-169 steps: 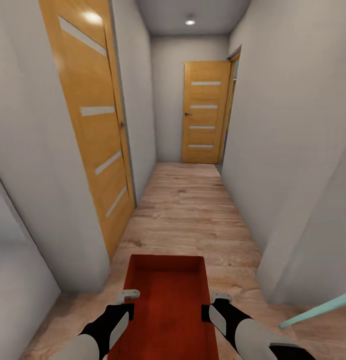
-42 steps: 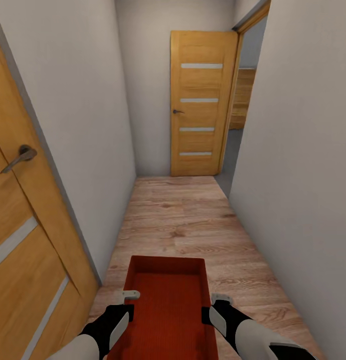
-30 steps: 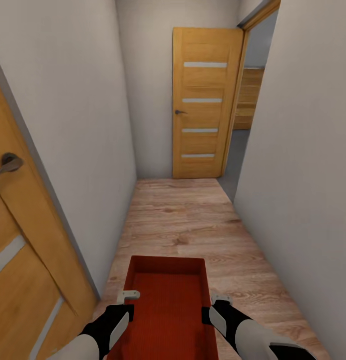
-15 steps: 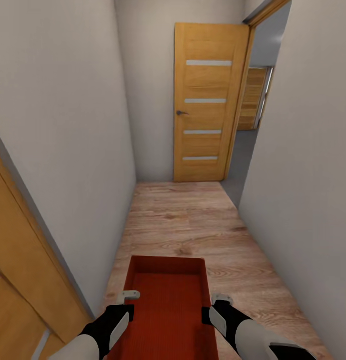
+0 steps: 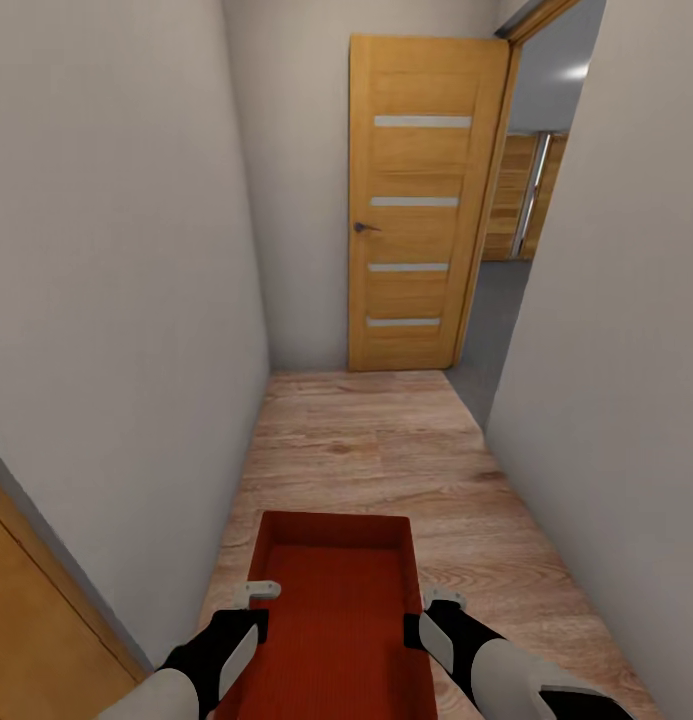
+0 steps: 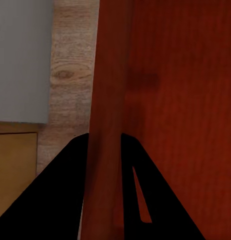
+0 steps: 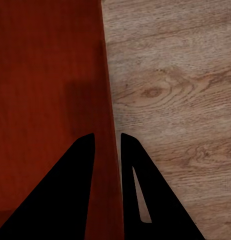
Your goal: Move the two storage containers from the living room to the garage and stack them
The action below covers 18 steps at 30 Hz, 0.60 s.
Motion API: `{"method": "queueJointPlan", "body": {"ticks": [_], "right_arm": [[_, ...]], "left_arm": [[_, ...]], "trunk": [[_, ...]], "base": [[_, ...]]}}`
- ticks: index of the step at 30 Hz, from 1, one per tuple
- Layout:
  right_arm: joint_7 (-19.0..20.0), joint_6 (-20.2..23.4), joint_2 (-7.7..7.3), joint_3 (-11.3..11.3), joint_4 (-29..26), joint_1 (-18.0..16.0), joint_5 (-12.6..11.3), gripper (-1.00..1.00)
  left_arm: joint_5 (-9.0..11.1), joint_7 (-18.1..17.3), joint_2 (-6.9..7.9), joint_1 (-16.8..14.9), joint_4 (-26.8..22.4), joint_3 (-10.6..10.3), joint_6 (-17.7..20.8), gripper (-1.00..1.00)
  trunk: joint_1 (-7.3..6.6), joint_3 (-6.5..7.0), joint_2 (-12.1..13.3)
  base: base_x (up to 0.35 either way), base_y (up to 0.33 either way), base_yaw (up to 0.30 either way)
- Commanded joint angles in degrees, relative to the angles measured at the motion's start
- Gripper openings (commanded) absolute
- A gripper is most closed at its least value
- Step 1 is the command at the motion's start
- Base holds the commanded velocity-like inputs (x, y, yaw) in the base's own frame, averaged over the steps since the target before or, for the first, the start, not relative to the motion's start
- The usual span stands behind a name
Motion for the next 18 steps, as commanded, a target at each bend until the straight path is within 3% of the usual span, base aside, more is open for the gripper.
{"method": "queueJointPlan", "body": {"ticks": [1,2,6,18], "right_arm": [[-0.24,-2.80,-0.30,0.78,-0.28,-0.03,-0.38,-1.00],[-0.24,-0.09,-0.24,-0.36,0.00,-0.03,-0.48,-1.00],[0.05,-0.25,-0.22,-1.02,-0.01,-0.03,1.12,-1.00],[0.18,-2.09,-0.15,-8.39,1.81,0.58,7.17,-1.00]], "left_arm": [[2.44,-4.69,0.12,-0.02,0.02,0.03,1.19,-1.00],[0.85,0.00,0.12,0.32,-0.47,-0.47,-0.01,-1.00],[-2.14,-0.67,0.12,1.55,-0.60,2.20,-0.32,-1.00],[-17.21,-3.89,-1.29,2.79,-1.21,15.26,-0.39,-1.00]], "trunk": [[0.03,-0.06,-0.03],[0.03,-0.06,-0.03],[0.03,-0.06,-0.03],[0.03,-0.06,-0.03]], "base": [[0.339,0.000,0.000],[0.000,0.000,0.000],[0.000,0.000,0.000],[0.000,0.000,0.000]]}}
